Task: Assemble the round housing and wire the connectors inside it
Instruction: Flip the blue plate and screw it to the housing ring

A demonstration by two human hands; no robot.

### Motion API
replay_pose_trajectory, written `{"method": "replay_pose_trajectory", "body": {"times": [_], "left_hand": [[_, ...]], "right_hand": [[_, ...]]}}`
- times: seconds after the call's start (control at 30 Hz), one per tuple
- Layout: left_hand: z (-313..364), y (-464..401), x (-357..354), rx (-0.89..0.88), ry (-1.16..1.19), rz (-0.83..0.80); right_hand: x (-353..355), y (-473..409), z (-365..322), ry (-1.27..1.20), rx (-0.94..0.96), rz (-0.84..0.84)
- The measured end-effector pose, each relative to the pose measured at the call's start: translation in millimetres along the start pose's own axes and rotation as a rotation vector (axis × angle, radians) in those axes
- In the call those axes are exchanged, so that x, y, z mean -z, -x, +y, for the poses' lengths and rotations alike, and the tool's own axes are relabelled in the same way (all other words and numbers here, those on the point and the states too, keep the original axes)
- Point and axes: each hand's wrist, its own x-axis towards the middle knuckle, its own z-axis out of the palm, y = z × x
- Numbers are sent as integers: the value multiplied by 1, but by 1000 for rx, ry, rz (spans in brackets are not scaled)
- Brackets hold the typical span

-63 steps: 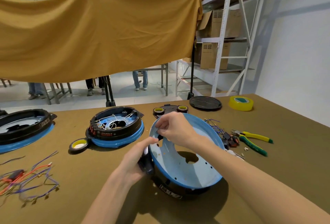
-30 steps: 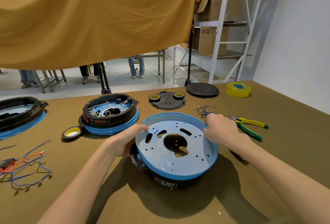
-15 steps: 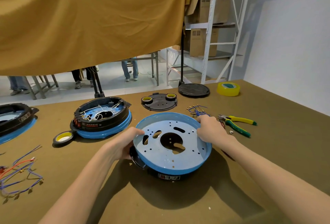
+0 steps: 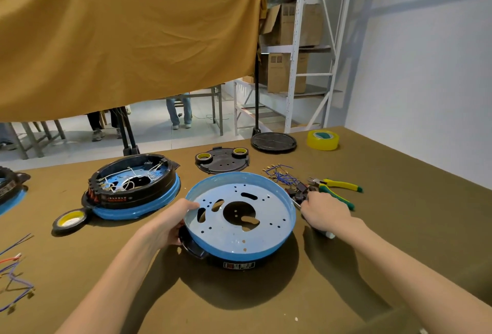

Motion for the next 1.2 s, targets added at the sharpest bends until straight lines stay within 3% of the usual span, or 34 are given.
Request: {"method": "replay_pose_trajectory", "body": {"times": [0.13,0.23,0.37,0.47,0.6,0.77,1.2], "left_hand": [[-3,2,0,-23,-25,7],[-5,3,0,-40,-26,17],[-6,0,-1,-37,-30,14],[-5,-1,0,-19,-38,-13],[-3,-2,8,-26,-7,-133],[-7,-4,17,-73,55,-251],[-17,-14,21,-72,79,-247]], "right_hand": [[-6,8,-1,121,-22,-66],[-6,15,-4,163,7,77],[16,24,-11,-42,21,336],[36,28,-22,-302,105,428],[47,34,-47,-519,285,273],[41,33,-67,-497,417,77],[55,21,-103,-354,548,76]]}}
